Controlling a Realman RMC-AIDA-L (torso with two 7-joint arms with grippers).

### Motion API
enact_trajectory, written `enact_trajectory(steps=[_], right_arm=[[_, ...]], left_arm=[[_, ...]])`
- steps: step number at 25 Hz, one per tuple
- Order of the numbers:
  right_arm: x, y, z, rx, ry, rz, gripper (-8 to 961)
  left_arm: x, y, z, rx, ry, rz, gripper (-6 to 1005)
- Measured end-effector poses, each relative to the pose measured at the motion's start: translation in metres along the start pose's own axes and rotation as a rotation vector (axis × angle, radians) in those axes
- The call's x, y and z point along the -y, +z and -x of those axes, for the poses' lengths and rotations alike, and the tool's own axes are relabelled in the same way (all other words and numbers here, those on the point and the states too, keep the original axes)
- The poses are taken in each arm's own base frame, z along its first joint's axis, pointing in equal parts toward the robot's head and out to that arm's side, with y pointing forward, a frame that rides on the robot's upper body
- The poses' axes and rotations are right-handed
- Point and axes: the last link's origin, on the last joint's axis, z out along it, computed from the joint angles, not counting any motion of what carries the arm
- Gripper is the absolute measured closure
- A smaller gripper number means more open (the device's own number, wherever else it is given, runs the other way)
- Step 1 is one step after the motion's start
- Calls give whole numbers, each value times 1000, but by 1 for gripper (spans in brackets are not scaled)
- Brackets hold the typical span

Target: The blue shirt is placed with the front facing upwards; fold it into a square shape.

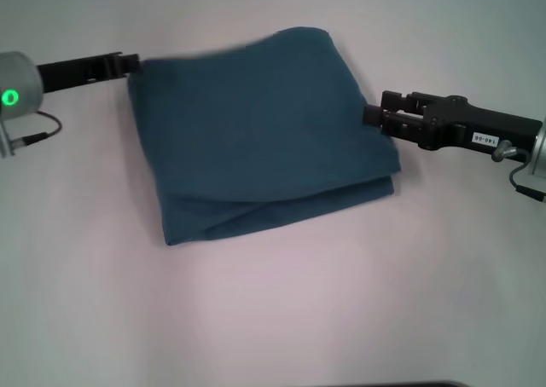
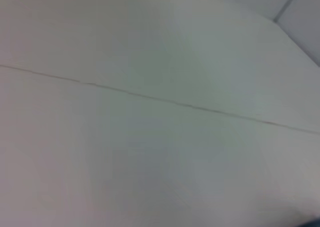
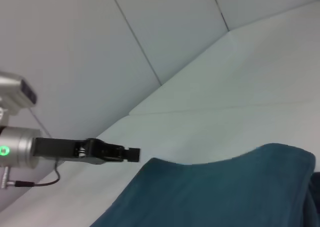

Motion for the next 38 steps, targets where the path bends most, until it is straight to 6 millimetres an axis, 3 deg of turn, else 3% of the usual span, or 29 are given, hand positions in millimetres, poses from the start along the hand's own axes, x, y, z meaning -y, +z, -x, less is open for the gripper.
enact_trajectory(steps=[4, 7, 13, 19, 21, 27, 31, 38], right_arm=[[3, -1, 0, -3, 25, -16, 368], [4, -2, 2, -2, 39, -22, 366], [8, -7, 19, -40, 124, -9, 367], [-2, -10, 51, -210, 236, 103, 368], [-7, -13, 64, -257, 267, 146, 367], [-9, -13, 81, -359, 420, 141, 366], [-9, -11, 79, -379, 442, 132, 367], [-9, -15, 68, -382, 469, 126, 368]], left_arm=[[17, -17, 0, -48, -67, -26, 925], [29, -42, -5, -125, -117, -18, 828], [19, -83, -2, -182, -177, 218, 585], [6, -107, 15, -77, -441, 502, 358], [4, -110, 21, -26, -520, 546, 293], [-2, -101, 49, 107, -615, 566, 292], [-1, -89, 64, 148, -646, 510, 291], [-19, -69, 76, 227, -666, 534, 293]])
